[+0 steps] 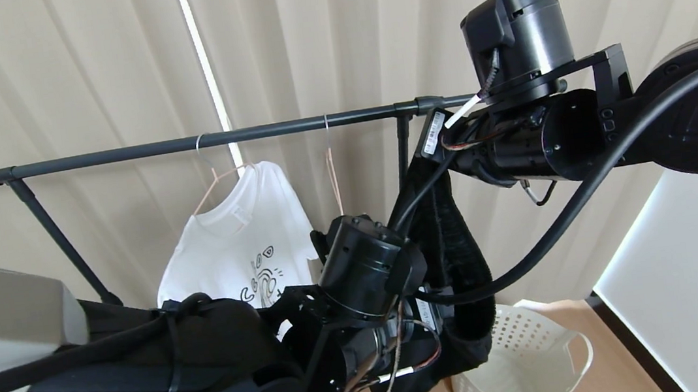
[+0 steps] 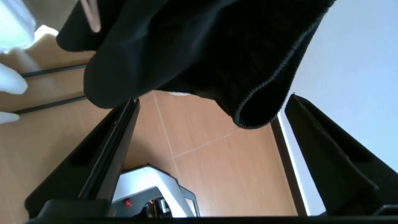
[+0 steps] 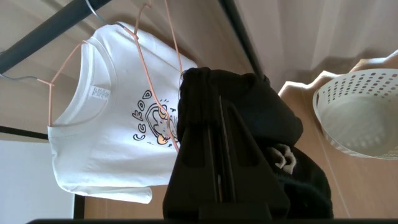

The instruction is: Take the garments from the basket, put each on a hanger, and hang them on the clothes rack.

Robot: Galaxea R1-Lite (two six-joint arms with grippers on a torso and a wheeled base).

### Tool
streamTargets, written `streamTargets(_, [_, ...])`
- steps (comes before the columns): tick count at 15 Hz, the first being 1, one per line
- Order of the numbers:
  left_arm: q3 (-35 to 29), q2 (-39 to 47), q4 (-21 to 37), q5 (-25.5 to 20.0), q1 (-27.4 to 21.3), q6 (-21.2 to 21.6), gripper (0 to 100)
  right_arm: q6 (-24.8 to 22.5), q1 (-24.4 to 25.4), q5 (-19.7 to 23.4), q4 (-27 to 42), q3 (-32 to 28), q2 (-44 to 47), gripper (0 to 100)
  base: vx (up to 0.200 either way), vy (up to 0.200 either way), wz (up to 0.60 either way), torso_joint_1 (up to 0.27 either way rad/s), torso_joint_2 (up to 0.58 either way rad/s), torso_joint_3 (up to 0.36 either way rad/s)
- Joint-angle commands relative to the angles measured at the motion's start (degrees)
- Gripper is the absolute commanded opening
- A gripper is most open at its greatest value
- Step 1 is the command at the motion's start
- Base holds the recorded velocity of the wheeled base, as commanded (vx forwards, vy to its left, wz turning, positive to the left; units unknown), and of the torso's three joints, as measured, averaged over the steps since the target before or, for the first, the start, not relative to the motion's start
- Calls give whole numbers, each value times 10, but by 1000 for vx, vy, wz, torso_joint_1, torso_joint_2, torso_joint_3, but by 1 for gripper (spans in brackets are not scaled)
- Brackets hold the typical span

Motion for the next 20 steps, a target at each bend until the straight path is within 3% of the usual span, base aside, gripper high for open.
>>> streamTargets(1, [-12,11,-1,0,-10,0,100,0,7,-1,0,1,-1,0,0,0,0,0,0,0])
streamTargets(7, [-40,62,-2,19,-11,0,100,1,7,-13,0,3,-2,0,0,0,0,0,0,0])
streamTargets(9, [-44,91,-9,59,-6,2,100,1,8,-13,0,3,-4,0,0,0,0,0,0,0])
streamTargets(15, [-36,124,-6,109,-9,3,100,0,7,-14,1,3,-8,0,0,0,0,0,0,0])
streamTargets(20, [-18,135,-6,110,-12,3,100,0,7,-13,1,3,-10,0,0,0,0,0,0,0])
